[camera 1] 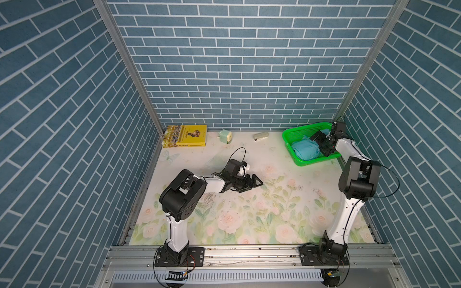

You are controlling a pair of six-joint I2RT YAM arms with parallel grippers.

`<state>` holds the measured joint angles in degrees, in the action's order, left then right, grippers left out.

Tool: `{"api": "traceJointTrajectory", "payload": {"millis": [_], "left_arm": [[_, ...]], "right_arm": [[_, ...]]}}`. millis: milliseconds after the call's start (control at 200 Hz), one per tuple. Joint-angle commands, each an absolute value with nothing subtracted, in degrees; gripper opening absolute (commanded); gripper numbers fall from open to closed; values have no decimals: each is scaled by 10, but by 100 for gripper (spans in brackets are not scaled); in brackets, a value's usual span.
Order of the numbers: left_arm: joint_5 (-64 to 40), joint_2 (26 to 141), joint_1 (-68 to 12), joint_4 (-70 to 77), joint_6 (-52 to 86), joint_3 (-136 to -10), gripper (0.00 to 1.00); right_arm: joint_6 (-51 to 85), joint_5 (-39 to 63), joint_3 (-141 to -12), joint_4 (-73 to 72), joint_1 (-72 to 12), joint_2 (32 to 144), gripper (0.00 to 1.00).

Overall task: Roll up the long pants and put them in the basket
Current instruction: Place the long pant in the bin, then reset both arms

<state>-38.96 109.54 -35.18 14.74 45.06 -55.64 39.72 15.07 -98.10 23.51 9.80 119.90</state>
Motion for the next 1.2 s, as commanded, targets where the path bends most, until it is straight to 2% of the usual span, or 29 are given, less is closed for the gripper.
{"api": "traceJointTrajectory", "payload": {"millis": [0,285,455,585,735,845,1000,1075,1195], "left_arm": [[-317,1107,-347,55,418,-563,94],[-143,1057,-318,39,353,-631,94],[5,1005,-300,76,313,-633,100],[169,946,-286,114,267,-601,100],[331,868,-256,206,224,-497,100],[434,828,-230,251,206,-427,100],[483,808,-186,325,163,-339,100],[423,794,-142,337,186,-314,100],[340,777,-103,440,150,-264,100]], "right_arm": [[369,176,-937,221,106,1135,100],[323,215,-781,71,107,1019,100],[284,204,-657,-22,106,930,100],[223,157,-532,-112,93,841,100],[156,30,-376,-220,65,744,100],[121,-20,-267,-320,56,689,100],[93,-43,-137,-492,53,662,100],[78,-40,-100,-581,47,692,100],[58,-32,-109,-649,39,766,100]]}}
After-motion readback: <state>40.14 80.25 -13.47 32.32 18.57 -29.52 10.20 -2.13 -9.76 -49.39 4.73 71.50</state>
